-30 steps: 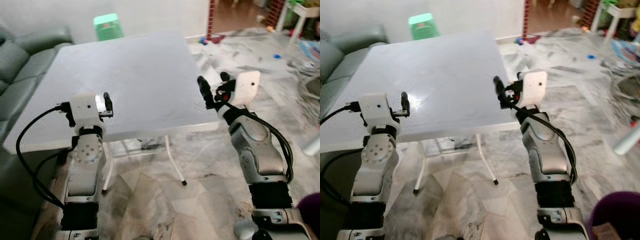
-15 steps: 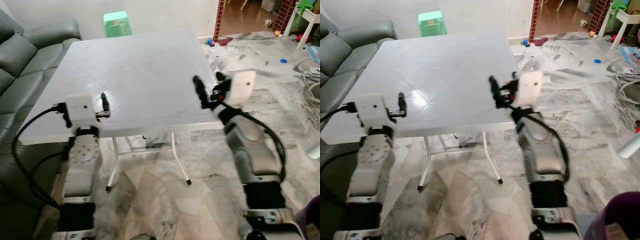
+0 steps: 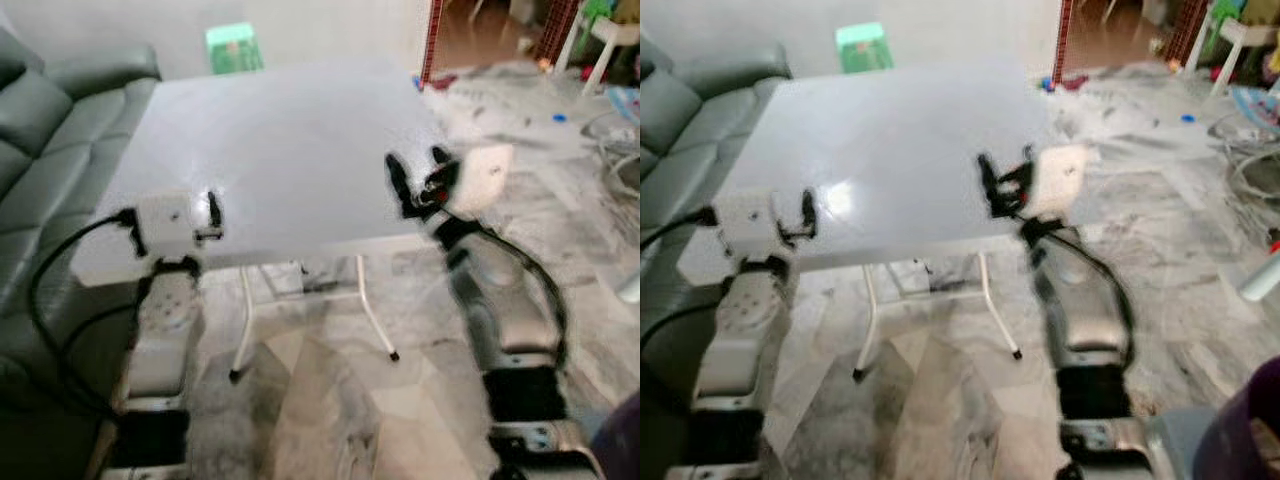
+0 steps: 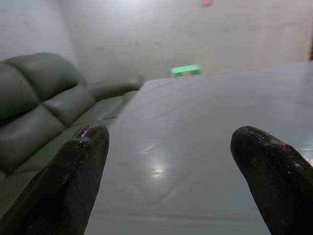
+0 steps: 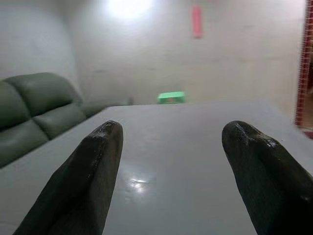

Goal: Picking trash to rubbish bin

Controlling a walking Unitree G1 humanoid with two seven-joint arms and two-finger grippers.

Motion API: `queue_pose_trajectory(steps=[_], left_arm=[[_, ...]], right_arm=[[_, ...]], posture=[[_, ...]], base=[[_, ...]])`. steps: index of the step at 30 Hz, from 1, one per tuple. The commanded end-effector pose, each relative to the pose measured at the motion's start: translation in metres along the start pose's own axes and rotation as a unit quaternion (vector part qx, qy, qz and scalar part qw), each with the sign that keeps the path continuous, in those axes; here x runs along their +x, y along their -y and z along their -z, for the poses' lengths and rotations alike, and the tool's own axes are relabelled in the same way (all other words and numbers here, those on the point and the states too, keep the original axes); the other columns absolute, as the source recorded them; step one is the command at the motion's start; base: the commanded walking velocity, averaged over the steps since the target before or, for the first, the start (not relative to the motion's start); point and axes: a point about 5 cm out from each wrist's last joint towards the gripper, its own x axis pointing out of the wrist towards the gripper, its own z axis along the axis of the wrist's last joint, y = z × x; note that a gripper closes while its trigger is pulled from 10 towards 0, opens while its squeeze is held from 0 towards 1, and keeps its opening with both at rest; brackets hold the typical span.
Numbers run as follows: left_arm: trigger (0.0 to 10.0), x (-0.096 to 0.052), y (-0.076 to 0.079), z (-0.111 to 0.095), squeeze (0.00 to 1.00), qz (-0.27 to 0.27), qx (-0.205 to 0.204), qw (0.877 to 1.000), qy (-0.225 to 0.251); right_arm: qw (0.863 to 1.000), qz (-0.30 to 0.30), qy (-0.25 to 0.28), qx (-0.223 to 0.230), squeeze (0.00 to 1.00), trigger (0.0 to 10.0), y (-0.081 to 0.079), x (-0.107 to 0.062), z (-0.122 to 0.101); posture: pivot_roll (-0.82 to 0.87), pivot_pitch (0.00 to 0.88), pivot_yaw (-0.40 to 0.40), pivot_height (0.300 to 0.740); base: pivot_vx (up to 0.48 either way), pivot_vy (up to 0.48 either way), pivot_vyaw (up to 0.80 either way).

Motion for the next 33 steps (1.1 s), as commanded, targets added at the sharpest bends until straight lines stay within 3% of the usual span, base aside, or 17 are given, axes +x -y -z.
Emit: queue_pose_trajectory(steps=[1,16,33], left_arm=[[10.0,-0.004,0.006,0.0,0.0,0.013,0.001,1.0,-0.001],[10.0,-0.013,0.015,0.004,0.0,0.028,0.0,1.0,-0.009],[10.0,-0.016,0.021,0.0,0.0,0.04,0.002,0.999,0.007]], right_arm=[[1.0,0.01,-0.004,-0.01,0.0,10.0,0.004,-0.004,0.003],[1.0,0.017,-0.007,-0.015,0.0,10.0,0.006,-0.008,0.009],[1.0,0.02,-0.008,-0.012,0.0,10.0,0.005,-0.006,0.01]], posture=[[-0.02,0.044,0.058,0.74],[-0.01,0.041,0.057,0.74],[-0.01,0.044,0.056,0.74]], base=[[0.0,0.442,0.0],[0.0,0.436,0.0],[0.0,0.0,0.0]])
